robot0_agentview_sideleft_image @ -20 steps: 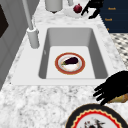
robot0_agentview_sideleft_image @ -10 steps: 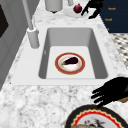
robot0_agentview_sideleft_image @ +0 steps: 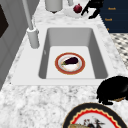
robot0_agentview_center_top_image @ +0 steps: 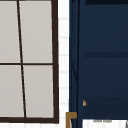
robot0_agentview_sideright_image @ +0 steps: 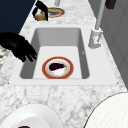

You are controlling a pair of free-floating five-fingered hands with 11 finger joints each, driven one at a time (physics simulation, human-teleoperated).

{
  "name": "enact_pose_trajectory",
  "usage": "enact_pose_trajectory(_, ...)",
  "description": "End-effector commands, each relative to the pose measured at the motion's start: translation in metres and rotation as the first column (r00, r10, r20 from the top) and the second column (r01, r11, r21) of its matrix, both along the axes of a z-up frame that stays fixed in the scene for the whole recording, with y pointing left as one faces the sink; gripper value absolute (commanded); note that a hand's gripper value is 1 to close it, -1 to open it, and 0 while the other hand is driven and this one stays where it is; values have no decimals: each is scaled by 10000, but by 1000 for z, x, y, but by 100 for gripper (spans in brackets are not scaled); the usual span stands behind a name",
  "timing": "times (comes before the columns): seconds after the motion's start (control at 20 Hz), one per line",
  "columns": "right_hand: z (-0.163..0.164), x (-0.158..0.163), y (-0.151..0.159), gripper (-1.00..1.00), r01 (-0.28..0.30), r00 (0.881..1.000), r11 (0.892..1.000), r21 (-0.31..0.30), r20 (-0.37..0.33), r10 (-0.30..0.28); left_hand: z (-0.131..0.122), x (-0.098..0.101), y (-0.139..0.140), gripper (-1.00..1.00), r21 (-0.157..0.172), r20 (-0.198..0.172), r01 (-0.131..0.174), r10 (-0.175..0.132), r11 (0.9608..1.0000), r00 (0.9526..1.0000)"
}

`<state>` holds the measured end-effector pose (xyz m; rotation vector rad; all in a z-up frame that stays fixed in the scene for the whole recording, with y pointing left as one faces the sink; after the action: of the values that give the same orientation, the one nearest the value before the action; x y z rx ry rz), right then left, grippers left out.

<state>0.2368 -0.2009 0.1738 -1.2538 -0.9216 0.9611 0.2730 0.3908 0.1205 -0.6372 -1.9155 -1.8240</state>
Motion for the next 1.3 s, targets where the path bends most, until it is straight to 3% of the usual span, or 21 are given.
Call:
enact_pose_trajectory(0.0,0,0,0,0,0,10000,10000,0,0,0,10,4,-11,100,150,-307,264,-260,9995,9992)
enact_pose_trajectory(0.2,0,0,0,0,0,10000,10000,0,0,0,32,7,-28,100,155,-842,142,-128,9998,9964)
enact_pose_trajectory(0.55,0,0,0,0,0,10000,10000,0,0,0,63,15,-60,100,184,-1084,25,-5,9998,9941)
enact_pose_trajectory(0.65,0,0,0,0,0,10000,10000,0,0,0,65,19,-75,100,256,-846,-116,138,9996,9963)
enact_pose_trajectory(0.7,0,0,0,0,0,10000,10000,0,0,0,65,22,-77,100,279,-911,-190,215,9994,9956)
enact_pose_trajectory(0.95,0,0,0,0,0,10000,10000,0,0,0,68,32,-110,100,399,-626,-140,165,9991,9979)
enact_pose_trajectory(1.15,0,0,0,0,0,10000,10000,0,0,0,63,38,-134,100,446,-1224,-239,292,9987,9921)
enact_pose_trajectory(1.25,0,0,0,0,0,10000,10000,0,0,0,62,41,-146,100,479,-1240,-243,301,9986,9918)
